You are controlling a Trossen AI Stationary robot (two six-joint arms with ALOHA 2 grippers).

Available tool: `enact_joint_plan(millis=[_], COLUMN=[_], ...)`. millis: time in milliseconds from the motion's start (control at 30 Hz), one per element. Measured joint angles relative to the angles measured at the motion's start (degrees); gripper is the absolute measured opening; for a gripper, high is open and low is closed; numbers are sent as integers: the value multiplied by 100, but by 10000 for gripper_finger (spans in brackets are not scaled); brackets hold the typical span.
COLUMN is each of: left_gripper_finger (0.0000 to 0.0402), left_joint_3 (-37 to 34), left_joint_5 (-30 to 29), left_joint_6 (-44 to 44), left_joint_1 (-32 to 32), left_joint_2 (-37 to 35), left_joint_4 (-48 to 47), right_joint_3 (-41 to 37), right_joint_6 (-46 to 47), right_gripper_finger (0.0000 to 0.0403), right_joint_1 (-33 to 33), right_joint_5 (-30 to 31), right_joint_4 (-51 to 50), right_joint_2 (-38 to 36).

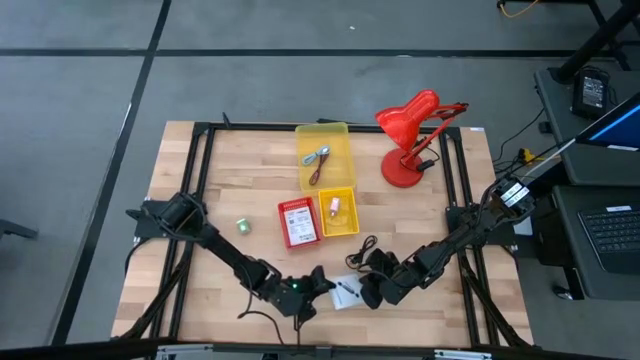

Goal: Pick and place items into bin
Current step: Put the white card reader box into the red bin

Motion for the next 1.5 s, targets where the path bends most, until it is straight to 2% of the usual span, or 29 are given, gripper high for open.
enact_joint_plan(millis=[67,367,567,700,833,1100,1333,1500], left_gripper_finger=[40,40,40,40,40,39,39,39], left_joint_3=[-2,-5,-4,-2,-4,-2,0,0], left_joint_5=[-127,-828,-1342,-1309,-1425,-2351,-2226,-2210], left_joint_6=[22,97,-348,-1004,-1604,-3107,-4673,-5449], left_joint_1=[-47,-251,-389,-427,-412,-430,-394,-343], left_joint_2=[0,-30,-402,-876,-1267,-2095,-2593,-2614], left_joint_4=[-11,-161,-751,-1364,-2183,-3823,-5373,-6139], right_joint_3=[0,-2,-2,-2,-4,-4,-4,-4], right_joint_6=[-32,-190,-433,-538,-1051,-1679,-1822,-1894], right_gripper_finger=[0,0,0,0,0,0,0,0], right_joint_1=[0,-2,-23,-35,-37,-38,-47,-145], right_joint_5=[76,234,425,504,698,744,745,933], right_joint_4=[28,49,57,95,410,698,657,546], right_joint_2=[0,2,7,7,9,9,9,9])
